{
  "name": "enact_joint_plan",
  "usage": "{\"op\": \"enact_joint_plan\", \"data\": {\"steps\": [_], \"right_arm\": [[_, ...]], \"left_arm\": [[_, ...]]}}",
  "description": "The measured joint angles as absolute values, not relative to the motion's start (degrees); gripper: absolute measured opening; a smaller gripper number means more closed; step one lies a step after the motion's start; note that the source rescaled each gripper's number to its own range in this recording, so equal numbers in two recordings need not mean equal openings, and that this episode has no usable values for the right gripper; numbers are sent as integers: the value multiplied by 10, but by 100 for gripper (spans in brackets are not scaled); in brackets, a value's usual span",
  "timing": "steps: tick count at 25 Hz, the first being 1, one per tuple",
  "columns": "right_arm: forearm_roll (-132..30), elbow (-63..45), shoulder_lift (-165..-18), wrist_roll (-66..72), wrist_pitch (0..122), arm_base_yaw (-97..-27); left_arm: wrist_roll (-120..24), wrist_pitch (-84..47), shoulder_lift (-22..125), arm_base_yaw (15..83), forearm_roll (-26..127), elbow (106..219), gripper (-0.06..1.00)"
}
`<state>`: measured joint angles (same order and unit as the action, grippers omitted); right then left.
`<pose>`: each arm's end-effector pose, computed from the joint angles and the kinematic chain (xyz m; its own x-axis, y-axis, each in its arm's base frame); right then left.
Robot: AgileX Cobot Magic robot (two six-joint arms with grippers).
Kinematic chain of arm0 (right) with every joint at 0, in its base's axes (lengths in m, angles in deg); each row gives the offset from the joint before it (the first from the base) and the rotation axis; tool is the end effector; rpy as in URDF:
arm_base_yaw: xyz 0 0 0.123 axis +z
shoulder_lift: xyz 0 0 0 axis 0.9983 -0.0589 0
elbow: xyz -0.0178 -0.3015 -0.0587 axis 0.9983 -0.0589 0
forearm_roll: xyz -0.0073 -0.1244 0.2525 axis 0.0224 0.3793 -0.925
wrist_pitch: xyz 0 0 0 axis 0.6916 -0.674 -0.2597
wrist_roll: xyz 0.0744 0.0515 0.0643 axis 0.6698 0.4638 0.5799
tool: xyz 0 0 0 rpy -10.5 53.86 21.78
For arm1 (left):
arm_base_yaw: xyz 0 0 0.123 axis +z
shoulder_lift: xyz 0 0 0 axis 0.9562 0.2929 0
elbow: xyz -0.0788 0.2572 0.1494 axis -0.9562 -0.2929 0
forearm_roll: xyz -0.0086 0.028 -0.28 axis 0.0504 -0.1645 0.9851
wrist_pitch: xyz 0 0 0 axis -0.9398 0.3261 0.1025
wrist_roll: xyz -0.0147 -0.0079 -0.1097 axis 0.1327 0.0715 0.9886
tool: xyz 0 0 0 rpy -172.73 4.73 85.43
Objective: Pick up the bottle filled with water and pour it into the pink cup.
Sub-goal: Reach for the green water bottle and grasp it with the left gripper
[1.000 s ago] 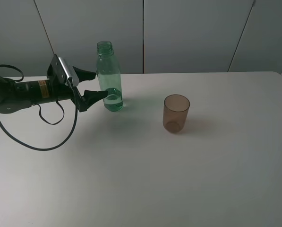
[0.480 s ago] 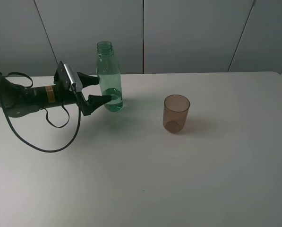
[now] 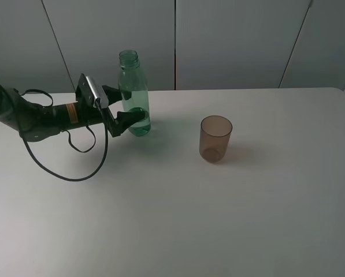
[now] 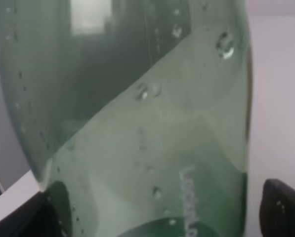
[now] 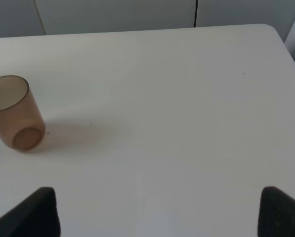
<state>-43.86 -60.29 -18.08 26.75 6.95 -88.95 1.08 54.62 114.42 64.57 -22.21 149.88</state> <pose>0.0141 0.0007 0.2802 -0.4820 0.0358 -0.8755 0.0382 0.9991 0.0199 0.4336 -0.1536 0.0483 0.0504 0.1564 -0.9864 0.8822 0.4560 0.1173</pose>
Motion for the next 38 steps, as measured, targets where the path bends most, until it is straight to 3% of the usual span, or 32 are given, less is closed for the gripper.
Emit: {"op": "enact_joint_plan", "data": {"steps": [38], "right_arm": [[-439, -603, -181, 268, 69, -890]], "left_arm": [[49, 501, 1197, 610, -179, 1564, 100]]}}
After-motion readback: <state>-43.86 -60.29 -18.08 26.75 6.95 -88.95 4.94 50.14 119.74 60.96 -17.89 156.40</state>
